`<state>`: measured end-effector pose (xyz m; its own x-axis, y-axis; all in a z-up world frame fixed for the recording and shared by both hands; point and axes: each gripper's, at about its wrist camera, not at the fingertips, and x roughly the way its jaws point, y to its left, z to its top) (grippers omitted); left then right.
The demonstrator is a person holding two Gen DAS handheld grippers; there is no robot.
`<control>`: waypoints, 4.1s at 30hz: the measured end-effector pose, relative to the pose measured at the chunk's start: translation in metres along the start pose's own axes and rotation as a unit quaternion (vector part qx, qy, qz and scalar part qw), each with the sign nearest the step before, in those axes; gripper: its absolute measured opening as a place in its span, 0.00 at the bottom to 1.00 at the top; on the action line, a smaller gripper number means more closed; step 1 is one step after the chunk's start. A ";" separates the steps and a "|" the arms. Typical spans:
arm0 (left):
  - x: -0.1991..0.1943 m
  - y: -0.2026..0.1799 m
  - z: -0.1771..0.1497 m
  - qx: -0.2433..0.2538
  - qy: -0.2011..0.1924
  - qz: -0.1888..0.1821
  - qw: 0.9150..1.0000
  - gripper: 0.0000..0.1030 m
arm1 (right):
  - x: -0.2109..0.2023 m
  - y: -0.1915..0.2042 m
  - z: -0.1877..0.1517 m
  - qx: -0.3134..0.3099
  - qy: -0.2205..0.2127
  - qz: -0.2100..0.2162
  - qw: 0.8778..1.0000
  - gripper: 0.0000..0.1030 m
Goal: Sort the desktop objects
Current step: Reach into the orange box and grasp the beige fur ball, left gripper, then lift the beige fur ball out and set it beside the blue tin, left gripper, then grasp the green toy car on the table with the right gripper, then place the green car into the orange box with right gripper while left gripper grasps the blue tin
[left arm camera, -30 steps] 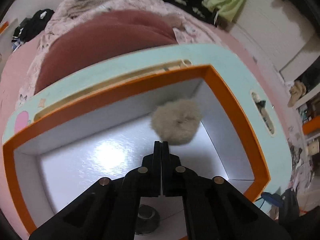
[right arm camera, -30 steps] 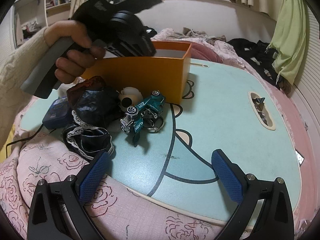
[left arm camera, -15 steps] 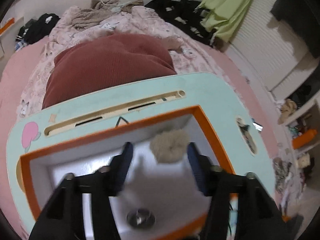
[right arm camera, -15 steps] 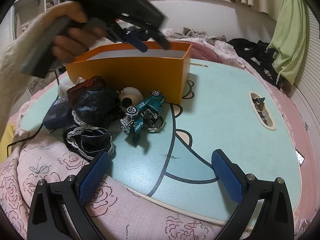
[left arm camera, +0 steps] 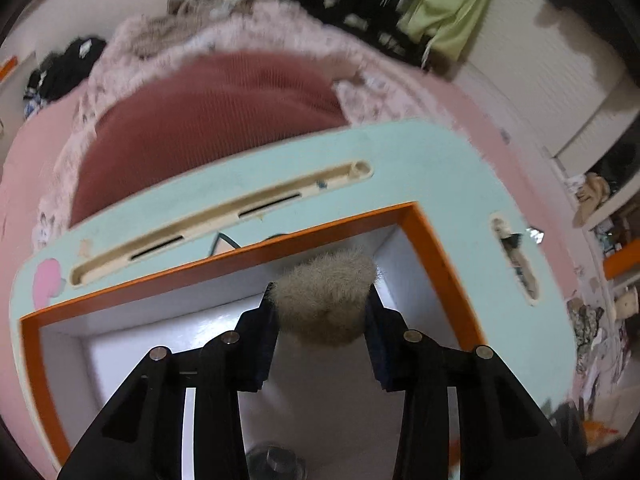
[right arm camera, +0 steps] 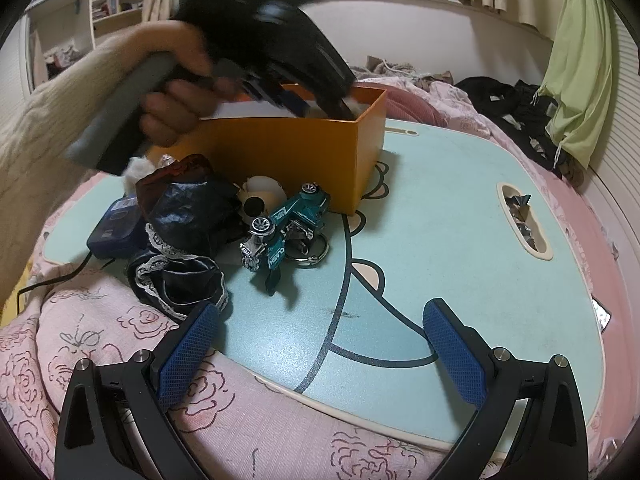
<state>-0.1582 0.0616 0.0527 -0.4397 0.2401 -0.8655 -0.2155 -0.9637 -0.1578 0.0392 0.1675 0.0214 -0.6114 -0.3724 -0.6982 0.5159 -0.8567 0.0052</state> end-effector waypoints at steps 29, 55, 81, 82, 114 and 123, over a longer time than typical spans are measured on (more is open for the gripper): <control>-0.104 -0.005 -0.195 0.026 -0.150 0.001 0.988 0.69 | 0.003 0.004 0.001 0.002 -0.001 0.000 1.000 0.99; -0.089 0.035 -0.259 -0.009 -0.154 0.072 0.985 1.00 | 0.002 0.002 -0.001 0.003 -0.002 -0.001 1.000 0.99; -0.088 0.033 -0.260 -0.009 -0.155 0.073 0.985 1.00 | -0.008 -0.001 0.040 0.067 -0.041 0.041 0.996 0.79; -0.088 0.033 -0.260 -0.009 -0.155 0.073 0.985 1.00 | -0.005 -0.002 0.044 0.073 -0.033 0.040 0.996 0.71; -0.072 0.029 -0.198 0.118 -0.093 0.047 0.988 0.76 | 0.017 -0.015 0.029 0.097 0.006 0.052 0.994 0.24; -0.081 0.031 -0.200 0.075 -0.129 0.012 0.989 0.66 | 0.004 -0.004 0.022 0.070 -0.012 0.057 0.996 0.24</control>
<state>0.0454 -0.0115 0.0225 -0.6503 0.2569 -0.7149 -0.3197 -0.9462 -0.0493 0.0213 0.1614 0.0342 -0.5696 -0.4768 -0.6695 0.4954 -0.8491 0.1833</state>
